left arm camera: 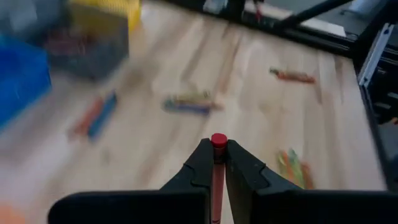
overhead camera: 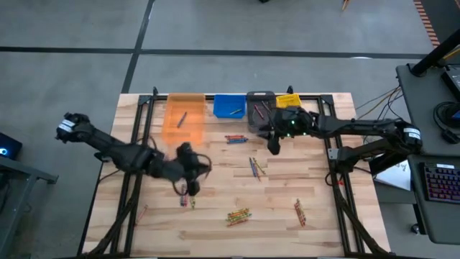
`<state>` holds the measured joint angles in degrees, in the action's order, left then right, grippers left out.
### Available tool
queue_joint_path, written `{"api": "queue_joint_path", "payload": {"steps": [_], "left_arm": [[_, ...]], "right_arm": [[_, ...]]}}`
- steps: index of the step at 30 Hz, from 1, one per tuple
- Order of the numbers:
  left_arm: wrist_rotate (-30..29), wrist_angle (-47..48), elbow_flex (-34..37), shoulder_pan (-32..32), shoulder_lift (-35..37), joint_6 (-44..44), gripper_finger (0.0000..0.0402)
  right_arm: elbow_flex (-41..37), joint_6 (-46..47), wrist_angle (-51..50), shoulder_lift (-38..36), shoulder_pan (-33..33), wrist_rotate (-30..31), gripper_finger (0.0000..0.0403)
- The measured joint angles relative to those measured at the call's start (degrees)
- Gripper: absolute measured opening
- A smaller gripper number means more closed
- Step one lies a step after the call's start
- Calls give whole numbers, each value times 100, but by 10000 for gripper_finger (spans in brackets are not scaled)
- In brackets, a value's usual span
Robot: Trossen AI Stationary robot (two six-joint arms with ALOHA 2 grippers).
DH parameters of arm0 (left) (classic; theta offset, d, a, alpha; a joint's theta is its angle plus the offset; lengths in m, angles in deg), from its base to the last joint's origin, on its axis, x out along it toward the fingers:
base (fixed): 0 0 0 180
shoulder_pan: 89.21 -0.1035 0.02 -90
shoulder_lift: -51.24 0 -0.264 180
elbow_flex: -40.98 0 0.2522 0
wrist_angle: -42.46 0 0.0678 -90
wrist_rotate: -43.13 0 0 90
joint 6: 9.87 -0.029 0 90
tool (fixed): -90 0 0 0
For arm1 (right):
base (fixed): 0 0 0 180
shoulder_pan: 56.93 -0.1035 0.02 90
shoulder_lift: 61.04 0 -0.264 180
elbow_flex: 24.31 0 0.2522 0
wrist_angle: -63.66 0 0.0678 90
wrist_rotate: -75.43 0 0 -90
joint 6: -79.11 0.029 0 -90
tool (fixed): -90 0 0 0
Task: Sort crayons
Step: Put the red crayon into the black bin
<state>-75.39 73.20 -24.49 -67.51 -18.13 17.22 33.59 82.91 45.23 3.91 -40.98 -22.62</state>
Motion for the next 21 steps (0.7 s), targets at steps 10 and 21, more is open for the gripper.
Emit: {"api": "queue_joint_path", "payload": {"steps": [10, 21], "left_arm": [[824, -2168, 9, -1345, -601, -2799, 0], [2371, -4219, 4, -2521, -1586, -3283, 0]], "right_arm": [[-382, -98, 1809, 26, -442, -588, 123], [-186, -616, 2385, 656, -520, -590, 123]]}}
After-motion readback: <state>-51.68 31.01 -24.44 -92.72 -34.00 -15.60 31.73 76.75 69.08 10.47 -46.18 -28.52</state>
